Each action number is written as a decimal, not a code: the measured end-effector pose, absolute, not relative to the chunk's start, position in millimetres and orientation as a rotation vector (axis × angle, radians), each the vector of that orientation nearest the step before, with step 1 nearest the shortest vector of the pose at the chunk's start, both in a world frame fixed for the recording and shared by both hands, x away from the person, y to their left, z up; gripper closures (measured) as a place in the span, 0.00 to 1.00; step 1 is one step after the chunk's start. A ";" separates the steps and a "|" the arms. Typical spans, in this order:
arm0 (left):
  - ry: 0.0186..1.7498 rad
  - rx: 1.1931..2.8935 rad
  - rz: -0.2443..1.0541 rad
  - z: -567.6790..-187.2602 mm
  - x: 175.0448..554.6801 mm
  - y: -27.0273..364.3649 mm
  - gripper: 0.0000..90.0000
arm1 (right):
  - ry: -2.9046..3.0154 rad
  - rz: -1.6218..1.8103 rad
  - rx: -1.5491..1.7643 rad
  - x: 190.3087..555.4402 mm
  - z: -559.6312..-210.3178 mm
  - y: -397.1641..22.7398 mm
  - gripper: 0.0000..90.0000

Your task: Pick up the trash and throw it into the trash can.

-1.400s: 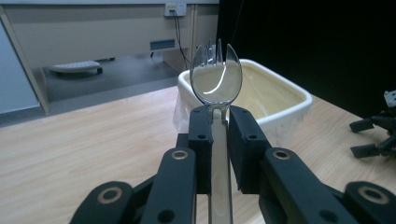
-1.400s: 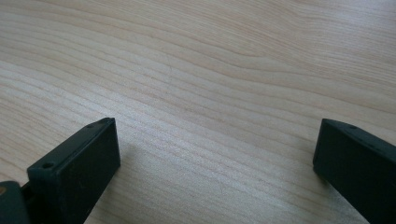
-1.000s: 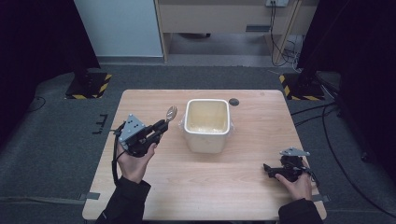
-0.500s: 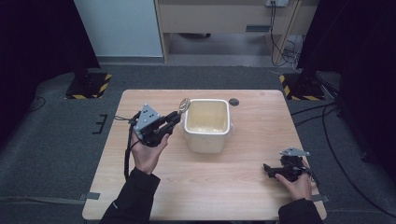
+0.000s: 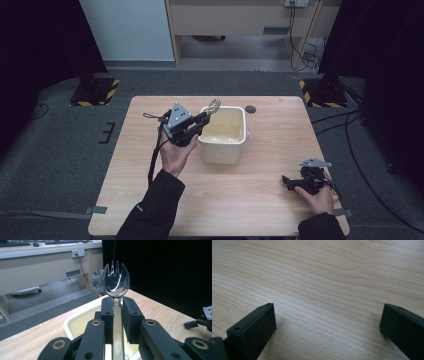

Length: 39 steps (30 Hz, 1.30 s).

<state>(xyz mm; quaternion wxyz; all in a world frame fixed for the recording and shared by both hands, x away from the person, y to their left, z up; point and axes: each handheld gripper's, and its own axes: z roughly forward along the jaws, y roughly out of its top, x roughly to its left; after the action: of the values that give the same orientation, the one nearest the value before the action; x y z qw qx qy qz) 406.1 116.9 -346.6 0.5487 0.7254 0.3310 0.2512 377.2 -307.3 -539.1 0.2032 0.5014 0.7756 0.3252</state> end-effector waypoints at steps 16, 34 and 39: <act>0.780 1.726 0.624 -355.1 441.8 87.6 0.88 | 2.165 0.907 1.399 377.2 -539.1 -307.3 0.01; 0.825 1.820 0.561 -407.6 465.7 75.5 0.88 | 2.167 0.908 1.395 377.5 -539.1 -307.3 0.01; 0.838 1.811 0.519 -415.0 465.6 75.8 0.75 | 2.167 0.908 1.397 377.4 -539.1 -307.3 0.01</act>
<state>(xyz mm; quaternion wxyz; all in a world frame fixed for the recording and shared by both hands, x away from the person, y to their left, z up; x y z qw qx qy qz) 465.6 75.8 -415.0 0.5141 0.7534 0.3484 0.2161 377.4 -307.3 -539.1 0.2027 0.5005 0.7763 0.3254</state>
